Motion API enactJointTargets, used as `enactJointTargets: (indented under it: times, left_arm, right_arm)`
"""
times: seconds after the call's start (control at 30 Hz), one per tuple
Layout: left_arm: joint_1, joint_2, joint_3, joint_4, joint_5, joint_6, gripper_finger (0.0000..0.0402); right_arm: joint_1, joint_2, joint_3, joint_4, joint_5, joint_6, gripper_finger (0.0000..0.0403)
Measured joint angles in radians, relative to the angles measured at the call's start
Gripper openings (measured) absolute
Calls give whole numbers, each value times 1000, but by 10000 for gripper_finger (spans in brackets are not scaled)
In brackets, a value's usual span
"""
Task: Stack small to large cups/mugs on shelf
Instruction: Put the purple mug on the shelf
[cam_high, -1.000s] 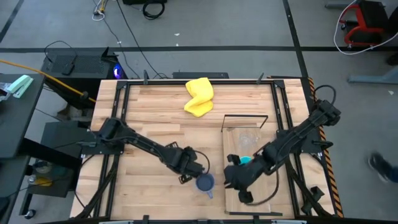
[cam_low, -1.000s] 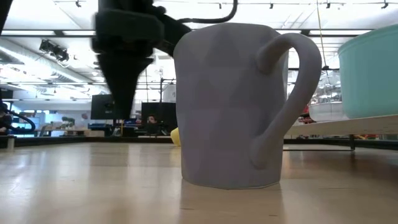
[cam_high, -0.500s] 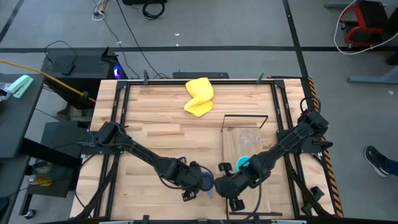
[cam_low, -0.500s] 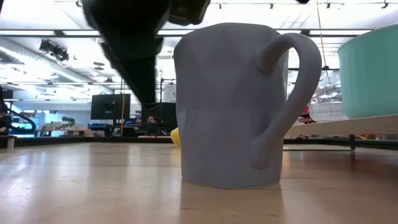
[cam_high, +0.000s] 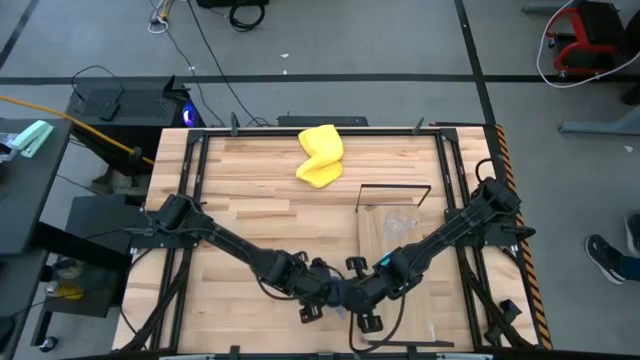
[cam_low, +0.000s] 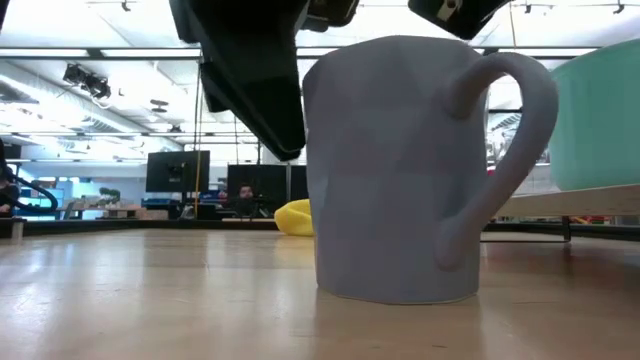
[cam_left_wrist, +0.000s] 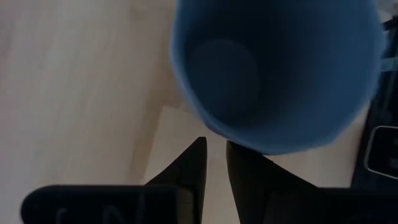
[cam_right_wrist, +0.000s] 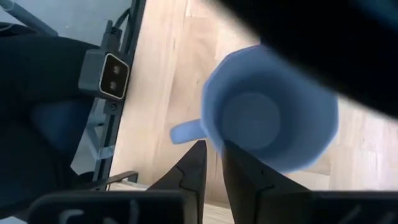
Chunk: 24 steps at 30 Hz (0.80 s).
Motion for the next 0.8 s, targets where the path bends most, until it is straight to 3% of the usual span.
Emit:
enactJointTargets:
  times: [0.8]
  left_arm:
    - [-16,2,-1,47,3,26,75]
  right_arm:
    - [-13,41,0,-93,34,45,50]
